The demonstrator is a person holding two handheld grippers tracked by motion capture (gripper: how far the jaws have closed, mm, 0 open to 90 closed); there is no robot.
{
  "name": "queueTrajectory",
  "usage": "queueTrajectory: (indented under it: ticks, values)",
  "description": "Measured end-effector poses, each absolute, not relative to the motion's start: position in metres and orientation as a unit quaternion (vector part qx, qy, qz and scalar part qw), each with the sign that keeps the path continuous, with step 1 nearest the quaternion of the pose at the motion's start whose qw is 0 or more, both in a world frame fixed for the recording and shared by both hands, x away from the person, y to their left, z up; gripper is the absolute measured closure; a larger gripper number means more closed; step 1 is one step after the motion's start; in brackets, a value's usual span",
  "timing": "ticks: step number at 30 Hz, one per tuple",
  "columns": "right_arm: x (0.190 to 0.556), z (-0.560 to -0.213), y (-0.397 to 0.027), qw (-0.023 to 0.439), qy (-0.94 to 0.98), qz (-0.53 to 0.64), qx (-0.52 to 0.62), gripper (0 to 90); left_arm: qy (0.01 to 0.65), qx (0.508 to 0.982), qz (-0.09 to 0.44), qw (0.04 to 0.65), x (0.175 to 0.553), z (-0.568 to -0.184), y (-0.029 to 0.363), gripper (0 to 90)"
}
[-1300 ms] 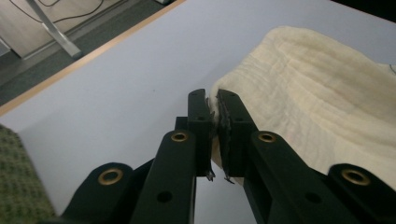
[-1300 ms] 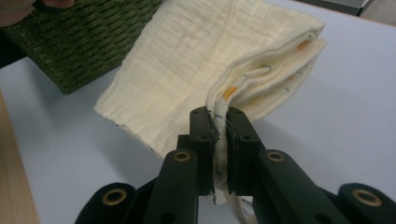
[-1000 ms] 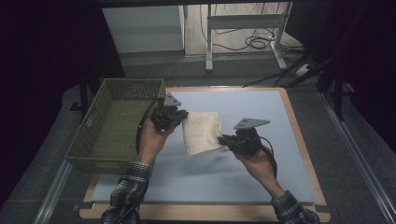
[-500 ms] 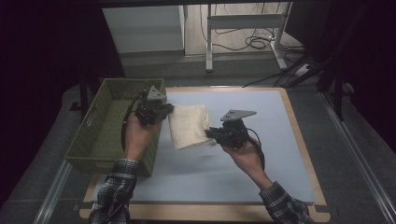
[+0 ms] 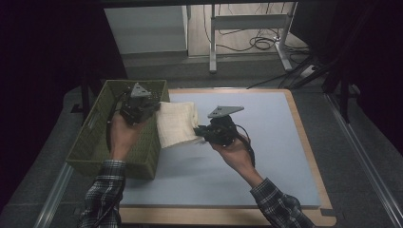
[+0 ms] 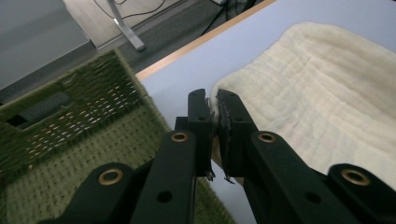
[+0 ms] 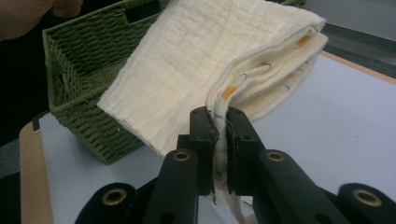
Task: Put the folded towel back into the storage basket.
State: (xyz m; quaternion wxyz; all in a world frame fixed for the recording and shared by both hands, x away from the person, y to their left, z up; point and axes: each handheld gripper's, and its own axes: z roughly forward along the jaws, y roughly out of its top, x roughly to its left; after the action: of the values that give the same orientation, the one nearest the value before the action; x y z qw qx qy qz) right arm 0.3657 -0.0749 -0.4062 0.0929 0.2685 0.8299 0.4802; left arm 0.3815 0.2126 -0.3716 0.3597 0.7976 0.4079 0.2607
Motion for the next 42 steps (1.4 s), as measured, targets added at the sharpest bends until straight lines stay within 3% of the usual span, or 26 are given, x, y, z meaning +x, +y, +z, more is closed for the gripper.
queueTrajectory:
  ticks: [42]
  values:
    - [0.361, -0.411, 0.066, 0.053, 0.845, 0.486, 0.214, 82.3, 0.496, 0.755, 0.295, 0.311, 0.356, -0.388, 0.327, 84.9]
